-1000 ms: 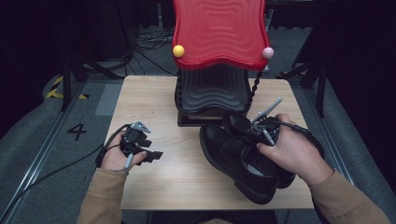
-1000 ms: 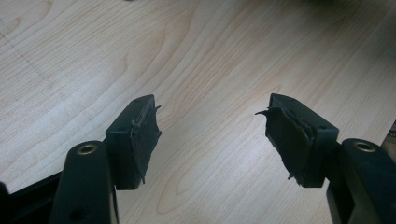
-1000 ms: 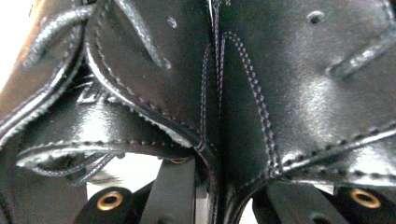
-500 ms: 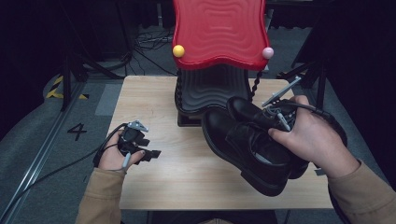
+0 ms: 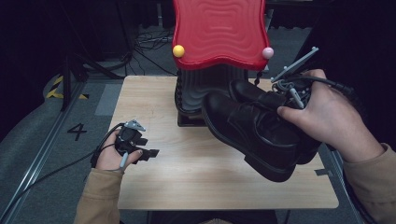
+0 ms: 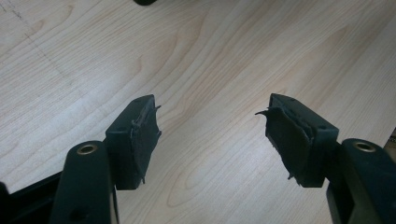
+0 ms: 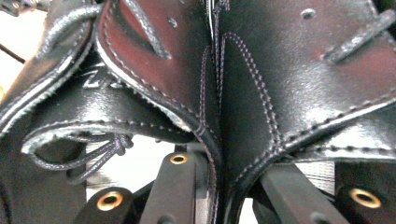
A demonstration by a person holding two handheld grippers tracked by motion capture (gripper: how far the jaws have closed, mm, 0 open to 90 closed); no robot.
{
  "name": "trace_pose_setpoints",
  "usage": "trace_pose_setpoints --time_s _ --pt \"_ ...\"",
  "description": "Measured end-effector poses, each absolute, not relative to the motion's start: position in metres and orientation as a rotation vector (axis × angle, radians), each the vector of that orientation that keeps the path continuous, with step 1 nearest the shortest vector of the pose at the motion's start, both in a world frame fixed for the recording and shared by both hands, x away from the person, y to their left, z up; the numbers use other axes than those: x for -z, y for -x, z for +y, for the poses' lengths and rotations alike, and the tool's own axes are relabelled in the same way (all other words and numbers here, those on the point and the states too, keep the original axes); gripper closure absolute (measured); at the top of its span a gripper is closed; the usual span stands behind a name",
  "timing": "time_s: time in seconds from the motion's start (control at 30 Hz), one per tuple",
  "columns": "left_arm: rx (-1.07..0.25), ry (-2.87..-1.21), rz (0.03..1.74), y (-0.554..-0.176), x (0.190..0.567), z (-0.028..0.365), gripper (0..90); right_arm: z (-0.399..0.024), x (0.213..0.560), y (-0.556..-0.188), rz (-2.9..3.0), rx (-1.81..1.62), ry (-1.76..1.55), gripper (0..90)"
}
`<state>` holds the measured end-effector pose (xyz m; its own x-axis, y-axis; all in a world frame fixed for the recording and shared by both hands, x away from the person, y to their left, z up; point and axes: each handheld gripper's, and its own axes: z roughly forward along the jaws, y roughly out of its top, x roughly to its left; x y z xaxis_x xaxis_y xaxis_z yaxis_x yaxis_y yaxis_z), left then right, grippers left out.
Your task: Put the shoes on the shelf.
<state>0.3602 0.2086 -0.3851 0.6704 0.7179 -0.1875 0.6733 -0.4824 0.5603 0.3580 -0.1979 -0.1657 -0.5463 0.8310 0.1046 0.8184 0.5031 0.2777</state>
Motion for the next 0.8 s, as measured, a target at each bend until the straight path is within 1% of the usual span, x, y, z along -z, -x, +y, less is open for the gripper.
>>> trace_pose_setpoints --time_s 0.17,0.2,0.23,0.3,0.47,0.8 --pt "-0.099 -2.267 1.072 -0.359 0.385 0.210 34.7 -0.196 0.144 -0.358 2.662 -0.460 -1.465 82.1" --pt "-0.099 -2.267 1.072 -0.359 0.385 0.210 34.7 -0.196 0.144 -0.358 2.662 -0.460 -1.465 82.1" --pt "-0.101 -2.264 1.080 -0.358 0.385 0.212 34.7 -0.196 0.135 -0.358 2.665 -0.476 -1.465 82.1" --pt "-0.104 -2.264 1.083 -0.358 0.385 0.213 34.7 -0.196 0.132 -0.358 2.673 -0.481 -1.464 82.1" --pt "-0.114 -2.256 1.101 -0.355 0.385 0.217 34.7 -0.192 0.105 -0.358 2.689 -0.507 -1.468 82.1" --pt "-0.133 -2.239 1.132 -0.347 0.384 0.227 34.7 -0.185 0.066 -0.369 2.651 -0.516 -1.485 82.2"
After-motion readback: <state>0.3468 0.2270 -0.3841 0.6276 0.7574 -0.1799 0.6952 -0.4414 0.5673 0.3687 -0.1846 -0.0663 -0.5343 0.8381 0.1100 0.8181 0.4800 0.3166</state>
